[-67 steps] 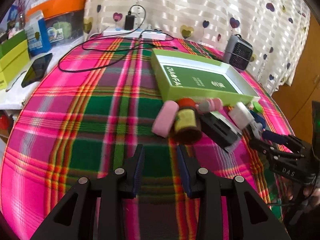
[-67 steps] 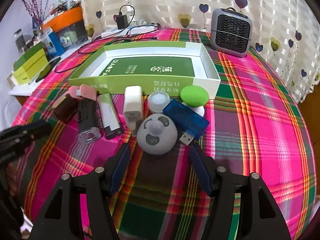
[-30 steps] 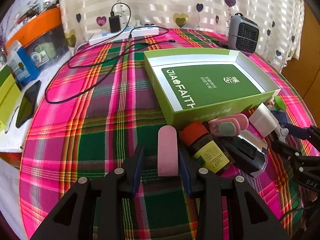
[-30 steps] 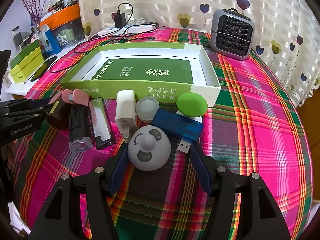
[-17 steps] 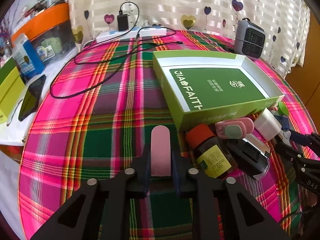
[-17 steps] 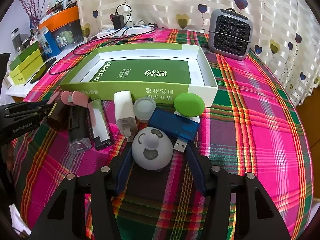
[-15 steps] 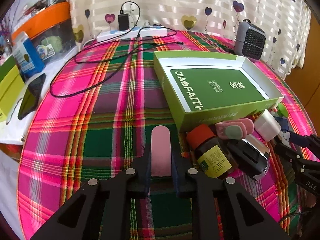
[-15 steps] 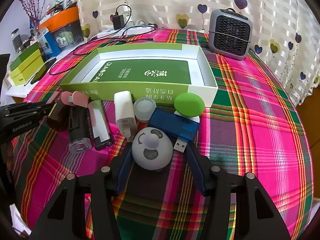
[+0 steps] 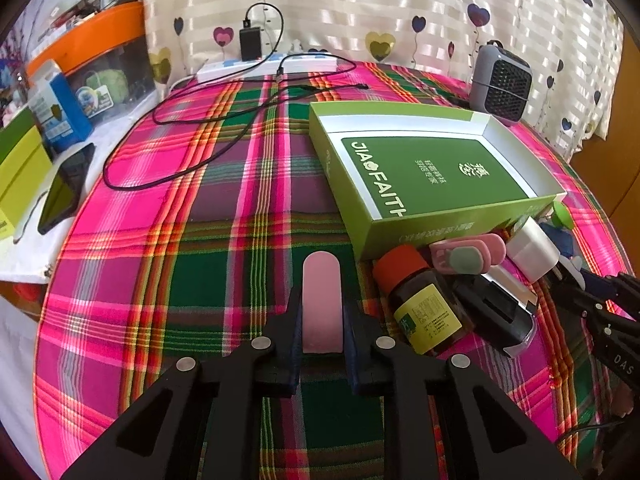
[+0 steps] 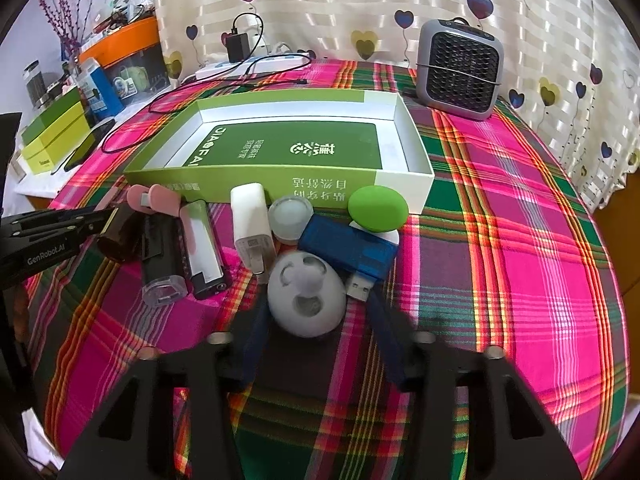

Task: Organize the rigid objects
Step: 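Lift the pink stick with the left tool while the right tool grasps the white round gadget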

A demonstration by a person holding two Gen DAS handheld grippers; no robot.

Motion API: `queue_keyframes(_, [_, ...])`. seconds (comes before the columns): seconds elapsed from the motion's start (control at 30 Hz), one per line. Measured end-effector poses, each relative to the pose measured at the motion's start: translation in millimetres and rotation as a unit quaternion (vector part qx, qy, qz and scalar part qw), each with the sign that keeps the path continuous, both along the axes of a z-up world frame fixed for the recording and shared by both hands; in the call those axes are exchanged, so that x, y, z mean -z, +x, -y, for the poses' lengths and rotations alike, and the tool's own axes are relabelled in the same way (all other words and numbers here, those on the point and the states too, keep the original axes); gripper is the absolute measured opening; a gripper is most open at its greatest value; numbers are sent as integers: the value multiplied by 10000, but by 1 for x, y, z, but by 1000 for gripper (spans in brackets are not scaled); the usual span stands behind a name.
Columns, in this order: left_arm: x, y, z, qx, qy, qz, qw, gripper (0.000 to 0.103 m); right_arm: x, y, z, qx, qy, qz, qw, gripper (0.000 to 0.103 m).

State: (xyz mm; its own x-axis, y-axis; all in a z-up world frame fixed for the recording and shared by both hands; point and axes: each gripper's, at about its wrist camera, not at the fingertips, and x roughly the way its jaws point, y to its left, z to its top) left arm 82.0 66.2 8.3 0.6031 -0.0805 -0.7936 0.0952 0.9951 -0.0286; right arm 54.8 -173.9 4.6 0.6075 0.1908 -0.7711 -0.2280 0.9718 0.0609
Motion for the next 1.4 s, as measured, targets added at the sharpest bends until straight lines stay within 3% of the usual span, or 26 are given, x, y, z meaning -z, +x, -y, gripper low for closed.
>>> queue_keyframes(0.73, [-7, -11, 6, 25, 6, 72, 10000, 17, -3, -5, 1, -47, 36, 119, 9999, 33])
queue_keyframes(1.4, [-38, -12, 13, 173, -77, 311, 9993, 17, -27, -1, 7, -30, 75, 330, 9994, 33])
